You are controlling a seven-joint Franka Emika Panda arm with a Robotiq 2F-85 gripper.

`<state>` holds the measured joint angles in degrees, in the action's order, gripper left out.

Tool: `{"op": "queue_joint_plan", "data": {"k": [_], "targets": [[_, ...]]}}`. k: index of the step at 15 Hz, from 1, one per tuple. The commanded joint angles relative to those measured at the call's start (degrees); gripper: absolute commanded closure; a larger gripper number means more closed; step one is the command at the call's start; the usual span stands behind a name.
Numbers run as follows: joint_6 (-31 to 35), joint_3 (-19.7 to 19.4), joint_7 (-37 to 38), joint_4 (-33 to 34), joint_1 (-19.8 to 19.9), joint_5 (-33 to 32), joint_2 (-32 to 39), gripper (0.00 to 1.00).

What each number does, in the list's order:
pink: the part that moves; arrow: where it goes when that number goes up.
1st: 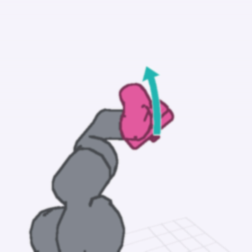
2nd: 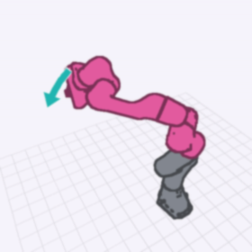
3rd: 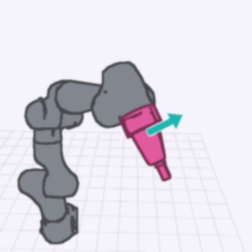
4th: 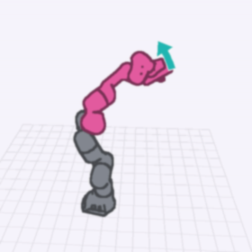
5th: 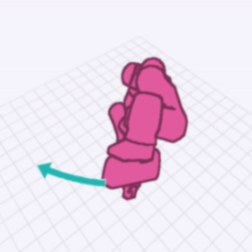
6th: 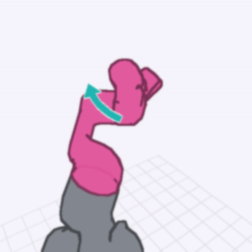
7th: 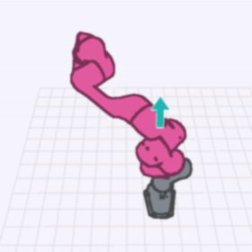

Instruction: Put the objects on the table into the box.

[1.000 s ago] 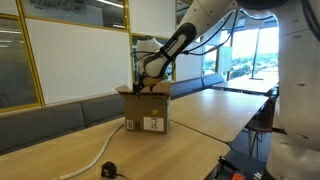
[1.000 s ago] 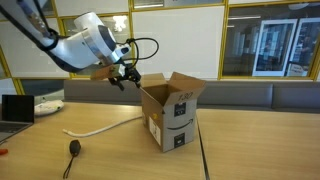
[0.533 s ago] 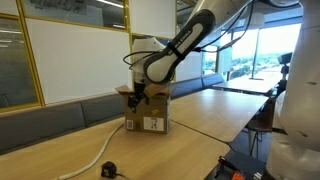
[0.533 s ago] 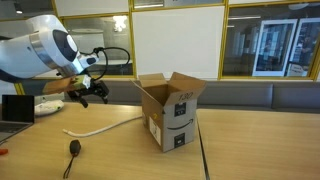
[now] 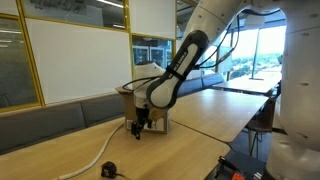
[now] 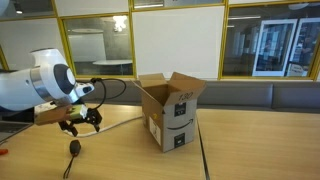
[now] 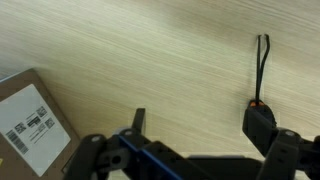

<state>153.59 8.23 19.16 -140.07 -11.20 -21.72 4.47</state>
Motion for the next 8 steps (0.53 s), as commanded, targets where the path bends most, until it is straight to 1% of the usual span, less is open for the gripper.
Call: {"op": "queue_joint_plan", "data": {"k": [1,5,8], "targets": [[8.4,-1.5,2.8,1.1,0.1,-5.3,7.2,0.0],[14.1,-2.1,3.8,2.5,-0.9,-6.2,13.0,0.0],[16.6,-0.5,2.9,3.7,-1.0,-4.4,16.1,0.0]]}}
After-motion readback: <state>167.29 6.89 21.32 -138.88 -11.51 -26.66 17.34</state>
